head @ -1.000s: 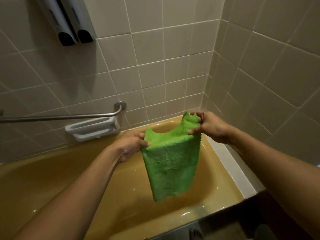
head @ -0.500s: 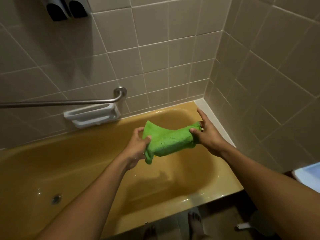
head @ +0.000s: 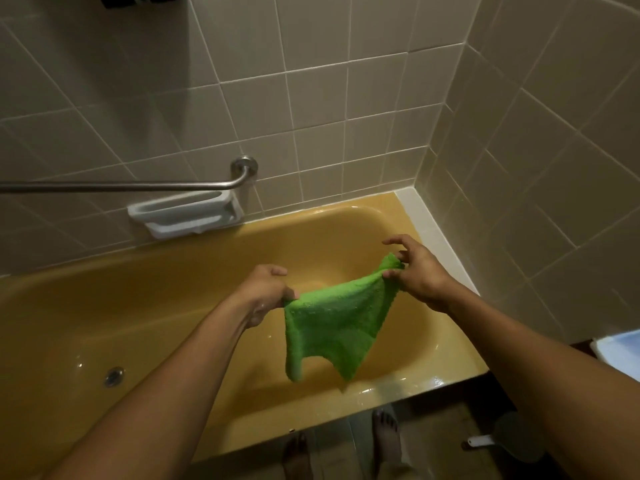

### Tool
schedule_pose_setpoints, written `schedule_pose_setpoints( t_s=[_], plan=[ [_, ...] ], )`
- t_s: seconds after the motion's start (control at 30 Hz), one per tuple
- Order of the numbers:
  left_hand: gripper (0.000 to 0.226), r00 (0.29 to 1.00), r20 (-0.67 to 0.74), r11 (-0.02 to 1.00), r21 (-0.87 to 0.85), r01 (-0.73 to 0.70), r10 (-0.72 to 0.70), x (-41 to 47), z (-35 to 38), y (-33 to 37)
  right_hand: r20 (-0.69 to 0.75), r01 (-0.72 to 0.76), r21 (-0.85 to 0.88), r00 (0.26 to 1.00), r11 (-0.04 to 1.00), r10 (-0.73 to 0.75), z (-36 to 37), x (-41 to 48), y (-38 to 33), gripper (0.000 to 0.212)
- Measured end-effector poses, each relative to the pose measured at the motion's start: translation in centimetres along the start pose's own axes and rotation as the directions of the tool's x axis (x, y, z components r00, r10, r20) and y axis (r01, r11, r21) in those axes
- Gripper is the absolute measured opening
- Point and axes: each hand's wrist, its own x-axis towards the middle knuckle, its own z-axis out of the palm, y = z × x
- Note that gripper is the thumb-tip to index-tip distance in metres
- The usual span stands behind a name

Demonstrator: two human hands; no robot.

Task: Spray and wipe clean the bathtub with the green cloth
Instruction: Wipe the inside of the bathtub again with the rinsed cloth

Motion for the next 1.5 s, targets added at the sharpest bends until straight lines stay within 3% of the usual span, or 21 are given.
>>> schedule_pose_setpoints(
  t_s=[0.13, 0.27, 0.33, 0.43, 0.53, 0.6, 0.67, 0.73, 0.77, 0.87, 0.97, 1.03, 1.07, 1.13, 1.27, 1.33, 1.43, 1.5],
  plan=[
    [0.062, 0.998, -0.016, 0.99, -0.128, -0.065, 0.064, -0.6, 0.0, -0.5, 0.034, 0.044, 0.115, 0.998, 0.992, -0.049, 0.3, -0.6, 0.1, 0.068],
    [0.063, 0.985, -0.067, 0.947, -0.273, -0.17, 0.158, -1.0, 0.3, -1.2, -0.03, 0.053, 0.258, 0.998, 0.965, -0.047, 0.6, -1.3, 0.0, 0.064],
    [0.063, 0.978, -0.075, 0.945, -0.252, -0.208, 0.195, -1.1, 0.6, -1.3, -0.092, 0.101, 0.14, 0.992, 0.985, -0.089, 1.0, -1.5, 0.0, 0.063],
    [0.068, 0.956, -0.112, 0.948, -0.141, -0.287, 0.272, -1.1, 0.9, -1.0, -0.138, 0.16, -0.213, 0.972, 0.964, -0.192, 1.3, -1.7, -0.3, 0.063],
    [0.074, 0.922, -0.116, 0.92, -0.092, -0.38, 0.369, -1.2, 0.9, -0.1, -0.123, 0.198, -0.292, 0.962, 0.936, -0.242, 1.0, -1.8, -0.9, 0.059],
    [0.077, 0.909, -0.102, 0.904, -0.105, -0.414, 0.405, -1.3, 0.7, 0.6, -0.114, 0.2, -0.195, 0.968, 0.96, -0.225, 0.5, -2.1, -1.7, 0.064],
    [0.081, 0.921, -0.076, 0.905, -0.171, -0.389, 0.381, -1.3, 0.3, 1.1, -0.076, 0.145, 0.084, 0.987, 0.986, -0.139, 0.0, -2.2, -2.3, 0.083],
    [0.088, 0.952, -0.018, 0.931, -0.202, -0.303, 0.306, -1.0, -0.1, 1.0, 0.032, 0.001, 0.384, 0.999, 0.923, -0.015, -0.4, -2.2, -2.3, 0.106],
    [0.09, 0.964, 0.011, 0.949, -0.182, -0.259, 0.265, -1.0, -0.2, 0.9, 0.099, -0.073, 0.451, 0.995, 0.889, 0.031, -0.6, -2.2, -2.0, 0.117],
    [0.087, 0.981, 0.044, 0.97, 0.144, -0.194, 0.19, -1.2, -0.1, 0.2, 0.273, -0.239, 0.405, 0.953, 0.883, 0.132, -0.4, -2.4, -0.9, 0.132],
    [0.064, 0.979, 0.144, 0.769, 0.606, -0.203, 0.145, -0.8, 0.3, -1.1, 0.357, -0.317, 0.101, 0.896, 0.943, 0.263, 0.4, -2.8, 0.1, 0.135],
    [0.045, 0.966, 0.225, 0.692, 0.677, -0.249, 0.127, -0.5, 0.8, -2.0, 0.345, -0.264, -0.188, 0.884, 0.946, 0.315, 1.3, -3.1, 0.4, 0.133],
    [0.041, 0.96, 0.247, 0.71, 0.653, -0.265, 0.131, -0.3, 0.9, -2.5, 0.338, -0.235, -0.279, 0.884, 0.931, 0.324, 1.7, -3.1, 0.5, 0.131],
    [0.042, 0.955, 0.262, 0.781, 0.562, -0.271, 0.142, -0.1, 1.1, -3.4, 0.329, -0.223, -0.301, 0.888, 0.927, 0.321, 2.2, -3.0, 1.0, 0.128],
    [0.043, 0.973, 0.171, 0.919, 0.337, -0.203, 0.152, 0.2, 0.9, -5.3, 0.274, -0.226, -0.133, 0.927, 0.965, 0.255, 2.1, -2.6, 2.0, 0.115],
    [0.041, 0.989, 0.075, 0.981, 0.136, -0.135, 0.125, 0.1, 0.8, -5.3, 0.214, -0.223, 0.003, 0.952, 0.975, 0.218, 1.6, -2.6, 2.5, 0.114],
    [0.04, 0.999, 0.039, 0.972, -0.235, -0.021, 0.031, -0.3, 0.7, -4.1, 0.207, -0.249, 0.213, 0.957, 0.945, 0.206, 1.0, -2.8, 2.6, 0.126],
    [0.045, 0.997, 0.082, 0.919, -0.391, 0.043, -0.012, -0.6, 0.4, -3.0, 0.214, -0.243, 0.206, 0.956, 0.948, 0.198, 1.1, -2.9, 2.7, 0.136]
  ],
)
